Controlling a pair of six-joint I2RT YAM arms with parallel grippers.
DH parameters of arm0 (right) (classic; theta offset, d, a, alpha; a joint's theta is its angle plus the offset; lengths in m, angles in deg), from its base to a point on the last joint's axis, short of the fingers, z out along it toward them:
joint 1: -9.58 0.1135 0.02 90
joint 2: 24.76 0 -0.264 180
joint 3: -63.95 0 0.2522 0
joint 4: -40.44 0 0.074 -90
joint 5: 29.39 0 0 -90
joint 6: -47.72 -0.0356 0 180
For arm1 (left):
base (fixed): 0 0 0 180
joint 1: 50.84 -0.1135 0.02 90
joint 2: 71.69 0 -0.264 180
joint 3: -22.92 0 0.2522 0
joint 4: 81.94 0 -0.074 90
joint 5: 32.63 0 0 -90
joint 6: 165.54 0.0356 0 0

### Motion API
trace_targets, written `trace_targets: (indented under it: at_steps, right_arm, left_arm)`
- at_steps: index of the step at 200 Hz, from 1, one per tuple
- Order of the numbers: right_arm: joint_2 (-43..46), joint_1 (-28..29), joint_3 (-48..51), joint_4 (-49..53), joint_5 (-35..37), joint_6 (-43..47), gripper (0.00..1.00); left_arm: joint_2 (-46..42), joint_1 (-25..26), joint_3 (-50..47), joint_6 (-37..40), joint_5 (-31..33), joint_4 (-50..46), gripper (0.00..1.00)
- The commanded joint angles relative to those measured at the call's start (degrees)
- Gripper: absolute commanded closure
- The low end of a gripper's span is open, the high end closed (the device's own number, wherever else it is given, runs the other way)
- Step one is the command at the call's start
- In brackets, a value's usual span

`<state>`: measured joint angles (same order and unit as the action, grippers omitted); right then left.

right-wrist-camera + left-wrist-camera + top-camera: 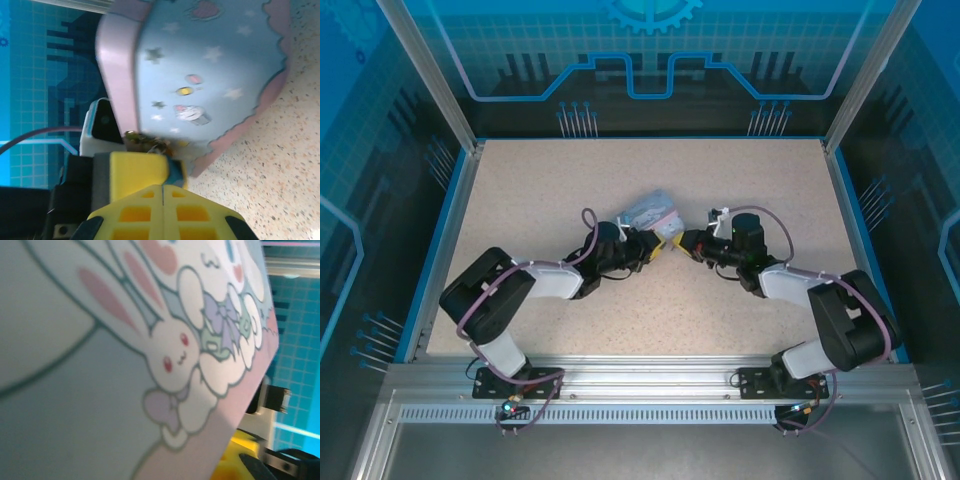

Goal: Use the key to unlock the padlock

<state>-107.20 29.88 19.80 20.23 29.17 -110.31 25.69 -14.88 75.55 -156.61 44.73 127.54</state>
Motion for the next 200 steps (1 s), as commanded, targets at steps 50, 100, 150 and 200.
trace_targets:
  at_steps: [50, 100, 150, 200]
  right_arm:
    - [8.5, -0.1, 1.1, 12.5, 4.0, 6.6, 1.00]
    - [12.5, 0.8, 1.5, 17.4, 9.4, 7.6, 1.00]
    - [13.7, 1.7, -0.1, 21.2, 12.2, 7.0, 1.00]
    - [11.6, 3.2, -3.9, 23.4, 14.3, 5.6, 1.00]
  left_arm:
    - [2.9, -0.5, 6.2, 23.6, -3.4, -21.7, 0.95]
    - [3.9, -0.5, 8.9, 31.6, -2.4, -29.9, 0.68]
    - [0.6, -0.5, 8.6, 33.4, -3.7, -34.6, 0.35]
    - [-10.7, -0.5, 7.2, 31.5, -4.8, -41.6, 0.24]
